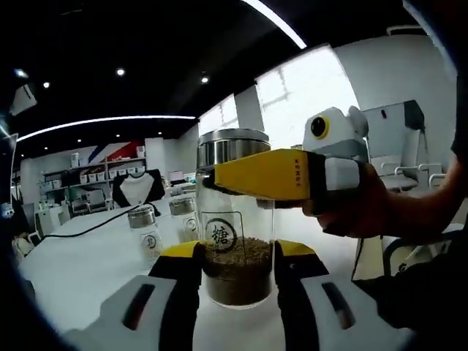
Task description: Rotate the seasoning bottle until the label or dispensing opening points toward the visible target arrow and the bottle remains upright within the marked orientation range
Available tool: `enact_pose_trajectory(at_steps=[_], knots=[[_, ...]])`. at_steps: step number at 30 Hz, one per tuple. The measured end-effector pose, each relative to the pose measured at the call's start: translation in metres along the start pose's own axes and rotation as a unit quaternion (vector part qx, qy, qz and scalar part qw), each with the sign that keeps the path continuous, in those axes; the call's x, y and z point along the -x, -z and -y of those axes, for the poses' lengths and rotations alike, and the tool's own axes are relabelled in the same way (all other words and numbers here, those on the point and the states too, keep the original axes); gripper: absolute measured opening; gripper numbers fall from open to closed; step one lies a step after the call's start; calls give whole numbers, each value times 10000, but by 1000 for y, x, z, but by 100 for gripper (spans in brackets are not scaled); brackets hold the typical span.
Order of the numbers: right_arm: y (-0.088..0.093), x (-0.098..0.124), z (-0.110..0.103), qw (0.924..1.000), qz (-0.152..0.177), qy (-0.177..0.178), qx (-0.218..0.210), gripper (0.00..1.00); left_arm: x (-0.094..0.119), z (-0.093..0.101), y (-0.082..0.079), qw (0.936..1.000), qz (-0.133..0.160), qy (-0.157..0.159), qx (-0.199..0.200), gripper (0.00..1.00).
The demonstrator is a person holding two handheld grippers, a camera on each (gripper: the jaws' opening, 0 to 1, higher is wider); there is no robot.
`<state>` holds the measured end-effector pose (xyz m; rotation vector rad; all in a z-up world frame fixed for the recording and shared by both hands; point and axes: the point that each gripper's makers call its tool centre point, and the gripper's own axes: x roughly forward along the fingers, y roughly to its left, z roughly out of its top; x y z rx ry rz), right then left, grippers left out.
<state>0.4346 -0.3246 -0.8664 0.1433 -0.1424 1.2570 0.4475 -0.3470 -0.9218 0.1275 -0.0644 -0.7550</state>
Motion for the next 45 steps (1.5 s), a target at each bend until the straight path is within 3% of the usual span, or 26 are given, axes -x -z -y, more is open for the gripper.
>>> enact_pose_trajectory(at_steps=[3, 6, 13, 16, 19, 26, 30, 33, 36, 39, 41, 45], knots=[[-3, 4, -10, 9992, -43, -385, 123, 39, 0, 6, -3, 9996, 62, 255, 120, 42], [-5, 7, -23, 9966, -55, -812, 159, 39, 0, 19, -5, 9968, 117, 741, 273, 42], [-7, 14, -35, 9924, -76, -1222, 114, 39, 3, 32, -7, 9924, 101, 1214, 153, 43], [-10, 18, -40, 9896, -33, -1438, 8, 39, 8, 40, -11, 9861, 219, 1590, 428, 43], [-12, 23, -49, 9838, -45, -1783, -180, 39, 14, 48, -14, 9740, 305, 2039, 942, 43], [-17, 27, -66, 9736, 99, -2246, -383, 39, 19, 64, -20, 9625, 422, 2486, 999, 43], [-18, 26, -62, 9755, 96, -2163, -385, 39, 16, 62, -20, 9697, 358, 2255, 864, 43], [-19, 24, -50, 9813, 148, -1870, -430, 39, 11, 49, -20, 9808, 243, 1779, 768, 42], [-18, 21, -41, 9864, 146, -1596, -354, 38, 8, 34, -17, 9911, 166, 1254, 415, 42], [-16, 16, -33, 9913, 108, -1285, -268, 37, 8, 25, -14, 9951, 76, 953, 261, 42], [-15, 13, -27, 9947, 88, -1016, -118, 37, 7, 12, -12, 9985, -9, 551, 72, 42], [-13, 6, -23, 9976, 45, -690, 40, 36, 7, 2, -9, 9996, -91, 221, 116, 42]])
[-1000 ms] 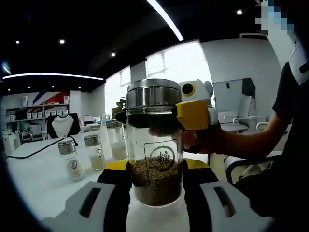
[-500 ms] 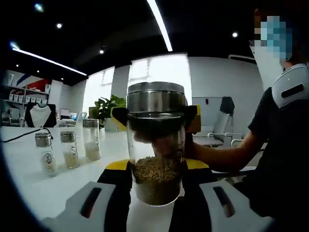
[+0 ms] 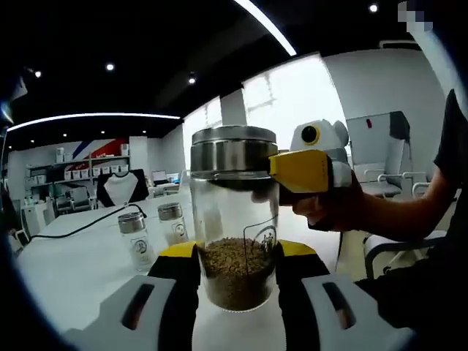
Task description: Rotate the seasoning bottle until the label or dispensing opening points toward the visible target arrow and the bottle remains upright within the marked orientation range
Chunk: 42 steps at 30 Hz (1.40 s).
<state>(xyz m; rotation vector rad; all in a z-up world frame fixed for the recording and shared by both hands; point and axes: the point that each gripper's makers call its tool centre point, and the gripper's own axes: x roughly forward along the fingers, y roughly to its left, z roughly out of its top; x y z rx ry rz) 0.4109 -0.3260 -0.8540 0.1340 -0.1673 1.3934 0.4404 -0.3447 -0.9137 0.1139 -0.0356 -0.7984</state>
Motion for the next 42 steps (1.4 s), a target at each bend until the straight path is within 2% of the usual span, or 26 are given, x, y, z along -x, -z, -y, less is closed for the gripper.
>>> enact_pose_trajectory(at_steps=[3, 6, 7, 11, 16, 18, 20, 25, 28, 31, 33, 36, 39, 42], knots=[[5, -4, 5, 9997, -115, 199, 41, 35, 0, -4, 5, 9999, -94, -121, 70, 42], [10, -5, 13, 9983, -210, 531, 144, 35, 0, -13, 13, 9988, -289, -403, 4, 42], [11, -6, 16, 9971, -190, 714, 191, 35, 0, -16, 14, 9981, -318, -519, -13, 42], [16, -14, 18, 9941, -181, 1047, 238, 36, 1, -22, 17, 9961, -399, -779, -84, 42], [27, -18, 23, 9917, -391, 1195, 284, 38, 1, -24, 21, 9921, -533, -1077, -364, 42], [28, -16, 25, 9910, -410, 1270, 142, 38, 0, -23, 22, 9925, -511, -1060, -324, 42], [28, -16, 26, 9909, -404, 1284, 88, 38, -1, -22, 22, 9934, -422, -1062, -118, 42], [30, -18, 27, 9886, -480, 1428, 77, 38, -1, -24, 23, 9899, -448, -1319, -244, 42], [32, -18, 28, 9868, -521, 1536, 39, 38, 0, -25, 25, 9903, -458, -1309, -128, 42], [33, -18, 28, 9844, -549, 1670, 3, 38, 0, -26, 27, 9892, -483, -1372, -179, 42], [33, -17, 28, 9833, -584, 1720, 140, 38, -2, -24, 27, 9906, -467, -1275, -136, 43], [27, -14, 30, 9855, -470, 1628, 0, 38, -3, -22, 18, 9938, -165, -1061, -295, 43], [22, -9, 34, 9866, -471, 1553, -147, 37, -4, -20, 10, 9965, 54, -830, -33, 45], [20, -3, 40, 9853, -495, 1633, -85, 37, -2, -27, 10, 9970, 46, -767, 92, 55]])
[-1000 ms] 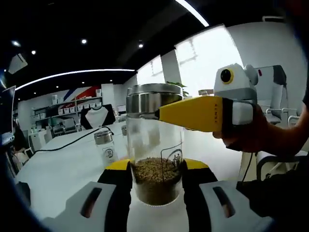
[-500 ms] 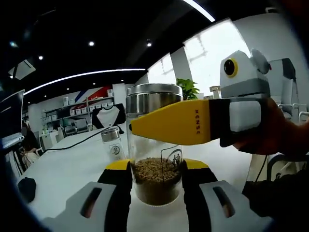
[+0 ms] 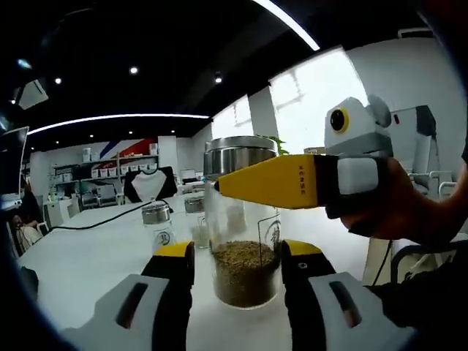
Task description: Rotate the seasoning bottle until the label or dispensing opening points toward the visible target arrow and the bottle remains upright within the marked orientation range
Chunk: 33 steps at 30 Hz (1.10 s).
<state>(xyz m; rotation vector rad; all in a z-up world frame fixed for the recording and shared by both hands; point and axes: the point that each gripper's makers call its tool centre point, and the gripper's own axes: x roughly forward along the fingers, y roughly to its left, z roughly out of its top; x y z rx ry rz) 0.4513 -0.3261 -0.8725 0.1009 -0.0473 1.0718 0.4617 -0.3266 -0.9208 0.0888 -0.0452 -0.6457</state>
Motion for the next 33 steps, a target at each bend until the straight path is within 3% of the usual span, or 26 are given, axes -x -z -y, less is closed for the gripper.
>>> enact_pose_trajectory(at_steps=[8, 19, 25, 33], knots=[[-7, 11, 9, 9989, -45, -272, 373, 38, 2, -6, 4, 9996, -135, 237, 44, 68], [-13, 32, 35, 9970, -202, -286, 687, 38, 7, -13, 2, 9990, -169, 421, -6, 86], [-24, 49, 60, 9985, -107, -130, 526, 38, 7, -20, 9, 9980, -283, 498, 268, 96], [-22, 69, 90, 9973, -258, 82, 683, 38, 8, -23, 13, 9978, -357, 462, 310, 99]])
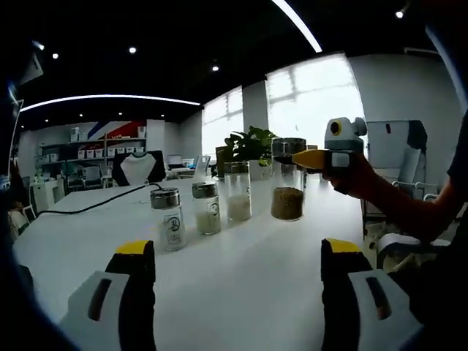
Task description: Rotate the seasoning bottle until the label or dispensing opening points toward the visible target arrow and the bottle remains upright within the marked orientation range
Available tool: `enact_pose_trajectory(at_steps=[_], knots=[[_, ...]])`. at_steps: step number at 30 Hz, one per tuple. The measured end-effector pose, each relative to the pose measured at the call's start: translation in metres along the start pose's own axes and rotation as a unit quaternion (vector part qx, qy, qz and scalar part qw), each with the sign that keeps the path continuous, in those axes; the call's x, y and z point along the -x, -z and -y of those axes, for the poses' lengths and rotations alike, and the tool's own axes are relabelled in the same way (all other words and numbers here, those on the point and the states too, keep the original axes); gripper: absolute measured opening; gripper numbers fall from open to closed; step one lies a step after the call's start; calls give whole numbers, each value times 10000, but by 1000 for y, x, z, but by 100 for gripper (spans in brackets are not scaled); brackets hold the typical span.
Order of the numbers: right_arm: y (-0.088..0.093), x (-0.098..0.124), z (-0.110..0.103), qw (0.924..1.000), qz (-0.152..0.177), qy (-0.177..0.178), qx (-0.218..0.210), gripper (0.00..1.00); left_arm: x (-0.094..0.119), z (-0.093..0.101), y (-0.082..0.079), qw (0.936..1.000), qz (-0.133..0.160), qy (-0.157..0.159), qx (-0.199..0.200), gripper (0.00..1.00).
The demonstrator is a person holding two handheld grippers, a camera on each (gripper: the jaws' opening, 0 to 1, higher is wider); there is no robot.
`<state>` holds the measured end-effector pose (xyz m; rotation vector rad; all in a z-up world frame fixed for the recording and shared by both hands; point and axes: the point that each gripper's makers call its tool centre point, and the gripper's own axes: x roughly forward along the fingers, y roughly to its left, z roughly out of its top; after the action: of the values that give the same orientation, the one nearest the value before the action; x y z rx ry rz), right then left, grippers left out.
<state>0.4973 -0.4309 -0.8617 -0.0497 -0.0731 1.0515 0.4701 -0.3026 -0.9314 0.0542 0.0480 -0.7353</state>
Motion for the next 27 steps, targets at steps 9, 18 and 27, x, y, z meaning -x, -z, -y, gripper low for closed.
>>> enact_pose_trajectory(at_steps=[9, 18, 27], knots=[[10, 17, 32, 9993, 32, 243, -283, 38, -1, -1, 9, 9995, -229, 29, -213, 100], [16, 26, 53, 9991, -50, 358, -226, 38, 3, -3, 6, 9999, -150, 79, 33, 100], [21, 33, 87, 9973, 28, 566, -471, 38, 8, -9, 0, 9999, -48, -38, 158, 100]])
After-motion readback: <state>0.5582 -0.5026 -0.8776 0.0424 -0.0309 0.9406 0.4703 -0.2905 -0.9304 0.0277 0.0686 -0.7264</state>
